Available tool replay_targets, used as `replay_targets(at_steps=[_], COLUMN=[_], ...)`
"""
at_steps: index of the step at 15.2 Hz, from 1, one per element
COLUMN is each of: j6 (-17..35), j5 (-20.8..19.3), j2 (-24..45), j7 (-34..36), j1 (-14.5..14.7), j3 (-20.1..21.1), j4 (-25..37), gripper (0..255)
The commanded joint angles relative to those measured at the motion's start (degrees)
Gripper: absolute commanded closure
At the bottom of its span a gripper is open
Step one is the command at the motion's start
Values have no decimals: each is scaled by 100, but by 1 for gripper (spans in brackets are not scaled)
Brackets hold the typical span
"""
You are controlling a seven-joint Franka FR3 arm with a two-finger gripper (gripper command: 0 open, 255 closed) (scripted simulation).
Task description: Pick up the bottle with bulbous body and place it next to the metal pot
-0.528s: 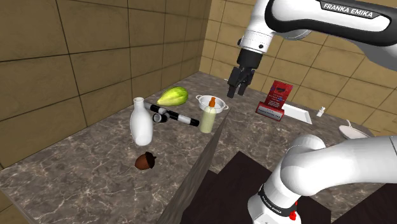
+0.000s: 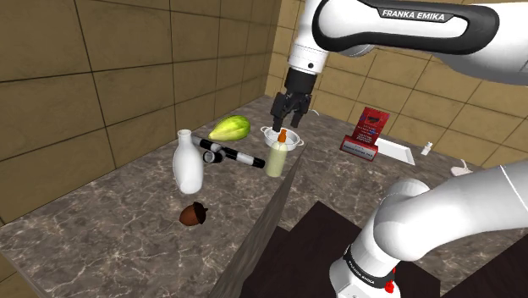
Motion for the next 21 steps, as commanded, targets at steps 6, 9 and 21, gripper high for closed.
replay_targets(at_steps=[6, 9, 21], j6=[830, 1081, 1314], j5=[-98, -255, -1415], j2=[1376, 2011, 4801], j7=[748, 1095, 2540], j1=[51, 61, 364], j3=[601, 817, 1270], j4=[670, 1082, 3531], gripper=[0, 0, 0])
